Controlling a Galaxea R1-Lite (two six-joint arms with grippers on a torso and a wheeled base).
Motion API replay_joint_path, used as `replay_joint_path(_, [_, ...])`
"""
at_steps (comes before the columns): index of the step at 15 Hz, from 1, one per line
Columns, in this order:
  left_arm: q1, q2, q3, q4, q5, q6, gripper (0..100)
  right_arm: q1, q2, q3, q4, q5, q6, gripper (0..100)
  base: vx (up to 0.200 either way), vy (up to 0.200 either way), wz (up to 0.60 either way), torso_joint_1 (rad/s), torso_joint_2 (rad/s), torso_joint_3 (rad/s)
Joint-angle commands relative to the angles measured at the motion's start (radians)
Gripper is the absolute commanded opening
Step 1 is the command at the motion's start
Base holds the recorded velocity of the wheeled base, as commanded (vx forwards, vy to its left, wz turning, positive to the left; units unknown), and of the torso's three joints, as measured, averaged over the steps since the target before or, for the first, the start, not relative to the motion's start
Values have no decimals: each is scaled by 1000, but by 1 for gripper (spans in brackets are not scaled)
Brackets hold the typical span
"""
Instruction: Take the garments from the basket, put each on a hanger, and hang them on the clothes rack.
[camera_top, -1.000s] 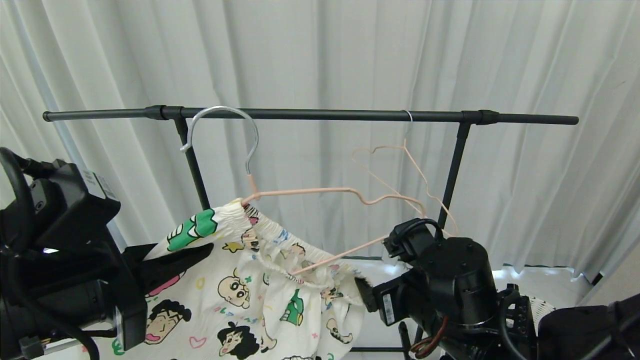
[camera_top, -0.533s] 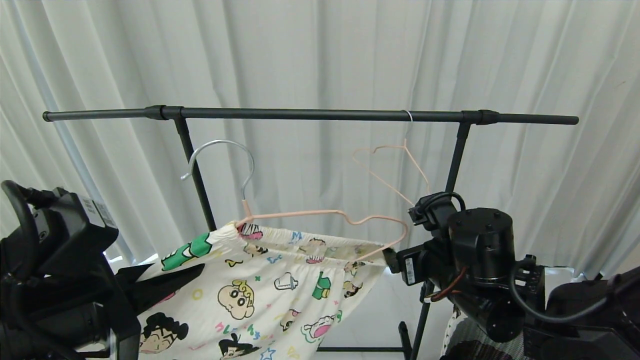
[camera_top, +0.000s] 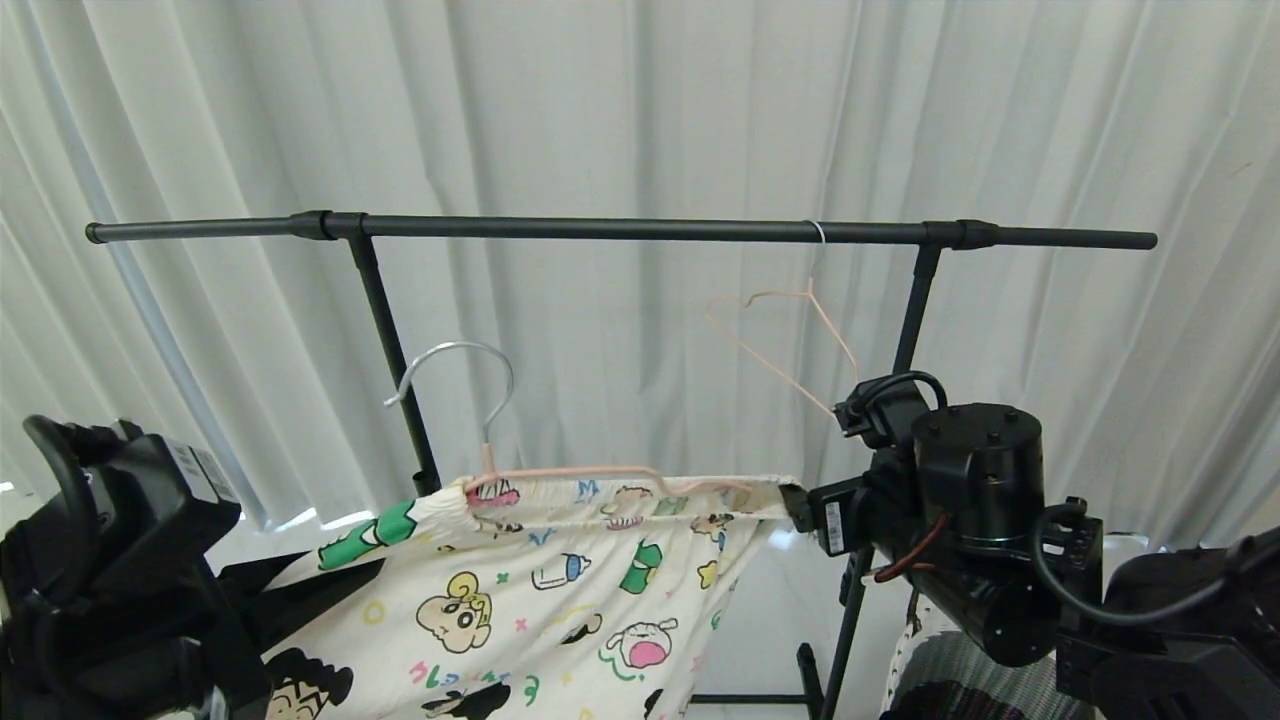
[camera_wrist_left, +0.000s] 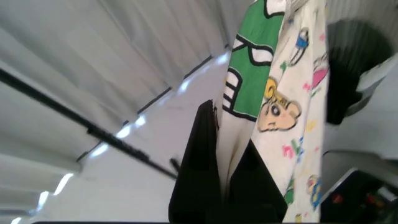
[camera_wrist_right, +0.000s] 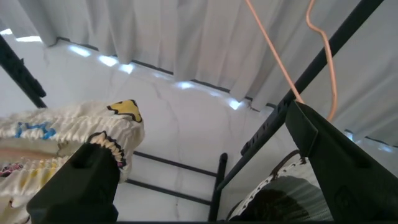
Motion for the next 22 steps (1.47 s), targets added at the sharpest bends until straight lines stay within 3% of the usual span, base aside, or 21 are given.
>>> replay_joint_path(1, [29,18,29,1,2,30,0,-5,-8,-5,0,1,-3,100,0,0,0,0,0,0])
replay_joint_path(3, [43,47,34,1,11,47,0,-8,-22,-13,0,8,-24,100,0,0,0,0,0,0])
replay_joint_path(8, [43,142,-25,-4,147,46,0,9,-57,-52,0,40,-75,100,0,0,0,0,0,0])
replay_joint_path(10, [43,200,-75,-7,246,35,0,69,-77,-55,0,52,-103,100,0,0,0,0,0,0])
replay_joint_path(15, [9,262,-129,-7,328,-63,0,260,-80,-77,3,52,-136,100,0,0,0,0,0,0])
replay_joint_path(21, [-40,240,-109,-44,299,-108,0,280,-91,-75,15,63,-181,100,0,0,0,0,0,0])
replay_joint_path(22, [-55,223,-91,-59,226,-106,0,251,-132,-72,78,135,-213,100,0,0,0,0,0,0])
